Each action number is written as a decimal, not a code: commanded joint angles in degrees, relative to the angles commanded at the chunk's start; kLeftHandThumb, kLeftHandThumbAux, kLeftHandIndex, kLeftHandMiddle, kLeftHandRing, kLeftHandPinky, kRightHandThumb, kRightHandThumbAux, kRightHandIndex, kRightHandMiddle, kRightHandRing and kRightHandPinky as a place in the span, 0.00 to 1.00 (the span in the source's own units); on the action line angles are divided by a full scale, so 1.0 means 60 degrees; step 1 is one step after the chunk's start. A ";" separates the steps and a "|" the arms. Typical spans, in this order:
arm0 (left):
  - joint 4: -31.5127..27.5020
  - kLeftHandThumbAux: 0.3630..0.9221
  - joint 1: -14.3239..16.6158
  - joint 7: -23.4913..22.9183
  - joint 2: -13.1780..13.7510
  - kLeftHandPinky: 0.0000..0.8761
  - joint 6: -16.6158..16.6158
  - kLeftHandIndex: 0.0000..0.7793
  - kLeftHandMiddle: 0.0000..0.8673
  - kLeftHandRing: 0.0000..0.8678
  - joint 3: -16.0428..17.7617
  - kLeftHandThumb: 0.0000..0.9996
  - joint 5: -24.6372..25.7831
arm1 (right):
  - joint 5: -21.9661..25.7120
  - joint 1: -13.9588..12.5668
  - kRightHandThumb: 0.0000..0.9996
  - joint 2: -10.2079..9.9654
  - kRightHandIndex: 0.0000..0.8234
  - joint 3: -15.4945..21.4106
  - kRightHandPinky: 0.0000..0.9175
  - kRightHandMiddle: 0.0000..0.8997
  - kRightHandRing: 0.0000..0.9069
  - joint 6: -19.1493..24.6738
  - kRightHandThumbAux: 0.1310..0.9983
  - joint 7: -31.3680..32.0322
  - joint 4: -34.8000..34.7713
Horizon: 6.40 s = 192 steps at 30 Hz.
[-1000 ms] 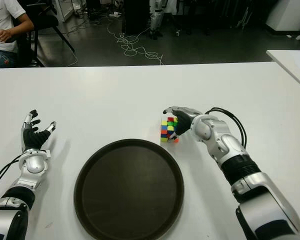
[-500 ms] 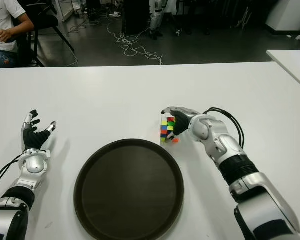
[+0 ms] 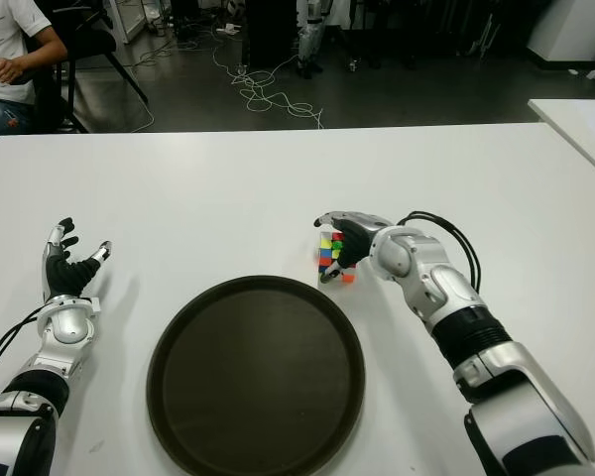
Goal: Pick up the Rubik's Cube and put it in the plate
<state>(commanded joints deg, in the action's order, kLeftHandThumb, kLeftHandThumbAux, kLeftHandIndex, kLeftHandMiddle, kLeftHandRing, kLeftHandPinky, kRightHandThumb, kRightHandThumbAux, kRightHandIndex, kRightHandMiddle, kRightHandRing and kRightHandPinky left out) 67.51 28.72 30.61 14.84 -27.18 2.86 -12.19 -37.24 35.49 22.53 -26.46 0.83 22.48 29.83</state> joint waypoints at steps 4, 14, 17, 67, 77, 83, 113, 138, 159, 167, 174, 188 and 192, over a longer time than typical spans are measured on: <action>-0.0013 0.66 -0.0014 0.0020 0.0003 0.20 -0.0076 0.15 0.17 0.18 0.0000 0.01 -0.0020 | 0.0033 -0.0022 0.00 -0.0022 0.00 0.0002 0.00 0.05 0.04 0.0163 0.70 0.0072 -0.0080; -0.0035 0.65 -0.0012 0.0012 0.0000 0.20 0.0070 0.13 0.18 0.19 0.0017 0.01 -0.0026 | -0.0002 -0.0020 0.00 -0.0078 0.00 -0.0065 0.00 0.06 0.03 0.0430 0.66 0.0181 -0.0137; -0.0020 0.64 -0.0003 0.0018 0.0006 0.19 0.0101 0.13 0.17 0.18 0.0016 0.01 -0.0029 | 0.0050 -0.0060 0.00 -0.0086 0.00 -0.0025 0.00 0.06 0.03 0.0373 0.67 0.0134 -0.0159; -0.0100 0.65 -0.0032 -0.0185 -0.0007 0.20 0.0083 0.14 0.17 0.18 0.0141 0.01 0.0159 | 0.0133 -0.0206 0.00 -0.0207 0.01 -0.0026 0.00 0.05 0.02 0.0733 0.68 0.0059 -0.0093; -0.0093 0.66 -0.0049 -0.0119 0.0015 0.17 0.0012 0.14 0.17 0.18 0.0092 0.01 0.0080 | 0.0215 -0.0160 0.00 -0.0271 0.01 -0.0057 0.00 0.06 0.03 0.0641 0.67 0.0084 0.0199; -0.0096 0.65 -0.0065 -0.0094 0.0032 0.18 0.0012 0.14 0.18 0.18 0.0068 0.00 0.0055 | 0.0276 -0.0297 0.00 -0.0286 0.01 0.0012 0.00 0.07 0.03 0.0693 0.65 0.0084 -0.0038; -0.0129 0.66 -0.0063 -0.0057 0.0054 0.16 0.0106 0.15 0.17 0.17 0.0044 0.02 0.0015 | 0.0389 -0.0248 0.00 -0.0313 0.02 0.0006 0.00 0.07 0.04 0.0400 0.65 0.0024 0.0267; -0.0162 0.67 -0.0095 -0.0182 0.0009 0.12 -0.0019 0.15 0.15 0.15 0.0147 0.00 0.0171 | 0.0369 -0.0257 0.00 -0.0341 0.02 0.0028 0.00 0.06 0.03 0.0395 0.63 -0.0233 0.0360; -0.0096 0.64 -0.0081 -0.0076 0.0062 0.20 -0.0026 0.14 0.18 0.19 0.0083 0.03 0.0057 | 0.0308 -0.0270 0.00 -0.0172 0.13 0.0151 0.05 0.15 0.11 -0.0605 0.75 -0.1356 0.0826; -0.0089 0.64 -0.0080 -0.0157 0.0047 0.20 -0.0030 0.14 0.18 0.19 0.0124 0.02 0.0133 | 0.0468 -0.0450 0.64 -0.0510 0.49 0.0579 0.54 0.54 0.55 -0.0811 0.70 -0.2961 0.1222; -0.0068 0.63 -0.0057 -0.0213 0.0044 0.17 0.0118 0.12 0.16 0.17 0.0148 0.01 0.0168 | 0.0603 -0.0543 0.69 -0.0725 0.51 0.0849 0.61 0.61 0.62 -0.0745 0.69 -0.3709 0.1363; -0.0095 0.65 -0.0088 -0.0144 0.0070 0.19 -0.0077 0.15 0.18 0.18 0.0112 0.03 0.0102 | 0.0893 -0.0555 0.69 -0.0895 0.52 0.1023 0.68 0.70 0.70 -0.0677 0.69 -0.3873 0.1485; -0.0095 0.65 -0.0097 -0.0123 0.0084 0.23 -0.0087 0.15 0.18 0.20 0.0098 0.03 0.0079 | 0.0931 -0.0554 0.69 -0.0942 0.52 0.1046 0.71 0.74 0.73 -0.0680 0.69 -0.3958 0.1523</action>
<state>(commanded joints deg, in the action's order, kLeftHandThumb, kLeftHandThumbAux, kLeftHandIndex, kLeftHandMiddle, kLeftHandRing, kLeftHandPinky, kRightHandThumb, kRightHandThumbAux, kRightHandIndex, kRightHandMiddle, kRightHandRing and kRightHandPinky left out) 66.94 28.13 29.87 15.35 -27.71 3.45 -11.72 -31.65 32.17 16.88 -20.19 -3.26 -1.27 38.97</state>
